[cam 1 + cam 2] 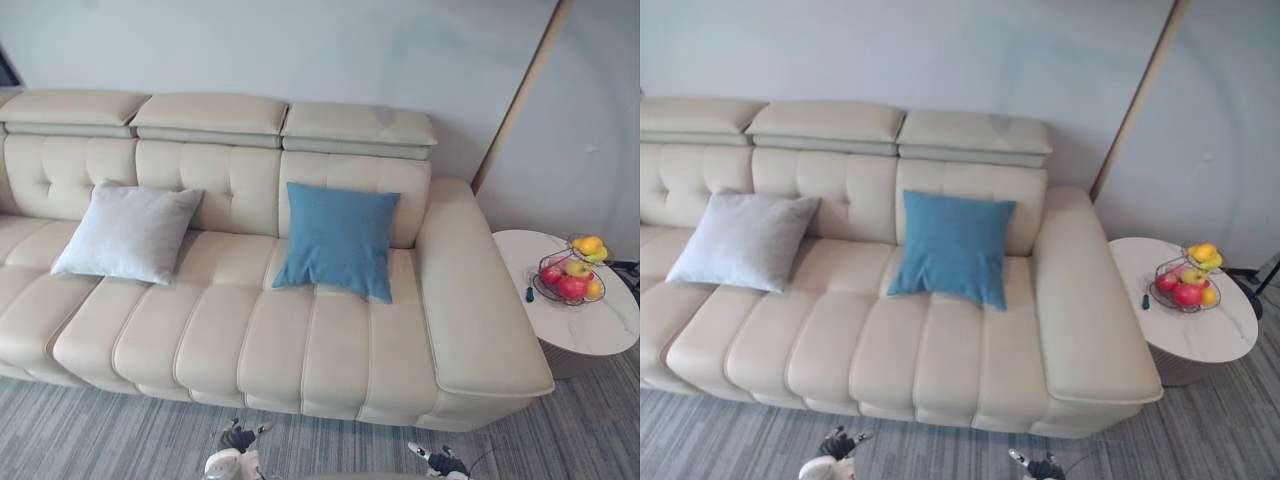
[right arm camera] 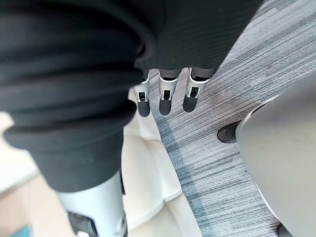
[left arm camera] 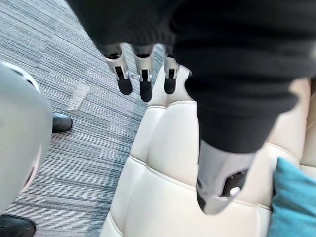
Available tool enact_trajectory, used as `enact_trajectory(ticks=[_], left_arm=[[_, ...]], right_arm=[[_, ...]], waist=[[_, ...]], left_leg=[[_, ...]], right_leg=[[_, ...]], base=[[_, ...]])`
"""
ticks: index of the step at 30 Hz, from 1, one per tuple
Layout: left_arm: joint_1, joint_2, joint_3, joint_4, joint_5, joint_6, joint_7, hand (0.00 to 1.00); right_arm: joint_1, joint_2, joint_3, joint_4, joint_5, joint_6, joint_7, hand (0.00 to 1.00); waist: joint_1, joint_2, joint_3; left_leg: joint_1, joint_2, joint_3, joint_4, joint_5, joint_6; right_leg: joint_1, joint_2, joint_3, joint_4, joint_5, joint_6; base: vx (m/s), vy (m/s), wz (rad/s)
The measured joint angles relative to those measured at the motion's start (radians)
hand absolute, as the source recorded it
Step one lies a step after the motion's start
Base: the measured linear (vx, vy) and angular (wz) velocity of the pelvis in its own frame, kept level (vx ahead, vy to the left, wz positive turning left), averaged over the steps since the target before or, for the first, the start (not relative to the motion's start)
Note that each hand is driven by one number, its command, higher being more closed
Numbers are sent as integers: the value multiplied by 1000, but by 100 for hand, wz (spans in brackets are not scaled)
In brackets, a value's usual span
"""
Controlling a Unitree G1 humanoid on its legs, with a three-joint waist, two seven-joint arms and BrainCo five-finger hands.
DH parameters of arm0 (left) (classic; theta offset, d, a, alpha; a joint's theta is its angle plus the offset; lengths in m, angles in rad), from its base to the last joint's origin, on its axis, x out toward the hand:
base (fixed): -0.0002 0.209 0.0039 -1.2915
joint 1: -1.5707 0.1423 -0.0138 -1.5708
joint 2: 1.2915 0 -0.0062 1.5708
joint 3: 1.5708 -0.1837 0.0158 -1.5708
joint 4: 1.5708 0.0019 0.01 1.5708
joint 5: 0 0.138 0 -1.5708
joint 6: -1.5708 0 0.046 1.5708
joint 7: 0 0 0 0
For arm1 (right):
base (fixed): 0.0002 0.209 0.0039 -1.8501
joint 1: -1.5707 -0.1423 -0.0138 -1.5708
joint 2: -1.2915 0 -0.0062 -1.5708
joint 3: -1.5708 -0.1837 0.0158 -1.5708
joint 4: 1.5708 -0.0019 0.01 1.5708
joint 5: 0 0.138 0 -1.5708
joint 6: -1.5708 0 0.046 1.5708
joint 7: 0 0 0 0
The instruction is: Pick up cushions and gather them together orderly.
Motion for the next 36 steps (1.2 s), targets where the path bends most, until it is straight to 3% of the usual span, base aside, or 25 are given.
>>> enact_trajectory(ticks=[4,5,11,22,26,28,30,33,34,35,36], left_arm=[[2,0,2,3,0,1,-1,0],[15,35,29,41,0,4,-19,0],[15,35,29,41,0,4,-19,0],[18,37,-4,42,-77,4,-19,0],[6,47,-11,38,-87,4,-22,0],[-11,49,-10,38,-90,2,-22,0],[-17,37,-10,38,-104,0,-22,0],[-20,31,-5,37,-109,0,-22,0],[-26,33,-3,37,-109,-1,-21,0],[-27,31,-4,34,-109,-1,-20,0],[-36,30,-15,18,-109,-3,-20,0]], right_arm=[[5,-4,-28,28,24,3,1,0],[0,-27,-62,59,25,3,20,0],[1,-27,-61,60,30,3,20,0],[2,-40,66,53,125,-11,63,0],[1,-39,93,23,180,-18,79,0],[-1,-39,110,16,181,-21,79,0],[-7,-49,128,14,181,-28,79,0],[-26,-64,163,-15,179,-28,80,0],[-44,-64,184,-25,179,-30,80,0],[-55,-64,189,-24,178,-28,80,0],[-59,-62,191,-22,176,-26,78,0]], waist=[[-1,2,1],[-4,-4,35],[-5,-5,35],[-28,-2,57],[-45,0,98],[-49,-5,108],[-54,13,112],[-51,25,118],[-50,23,125],[-49,30,129],[-58,16,140]], left_leg=[[41,1,-5,-28,2,-3],[85,-21,-34,-131,54,-2],[85,-20,-31,-131,54,-2],[127,4,90,-165,57,-9],[113,42,149,-79,25,-47],[67,53,139,5,5,-39],[44,65,153,22,-1,-34],[51,110,320,22,-29,-46],[60,134,433,26,-28,-45],[69,146,467,21,-29,-46],[102,136,540,-1,-33,-52]], right_leg=[[36,6,-2,-16,0,-1],[34,0,-17,-14,-15,-11],[33,0,-16,-14,-15,-11],[22,11,14,-15,-8,2],[-5,37,70,1,-7,2],[-46,51,111,25,-4,-3],[-100,73,159,31,19,-7],[-204,147,200,50,100,-17],[-263,182,133,42,179,-40],[-272,181,85,37,175,-45],[-301,130,-192,141,64,-99]], base=[[72,-21,-3],[0,0,0],[0,0,0],[1,-11,-20],[-14,-55,-48],[-24,-82,-60],[-38,-73,-99],[-73,-46,-184],[-76,-46,-231],[-80,-138,-230],[-47,-166,-163]])
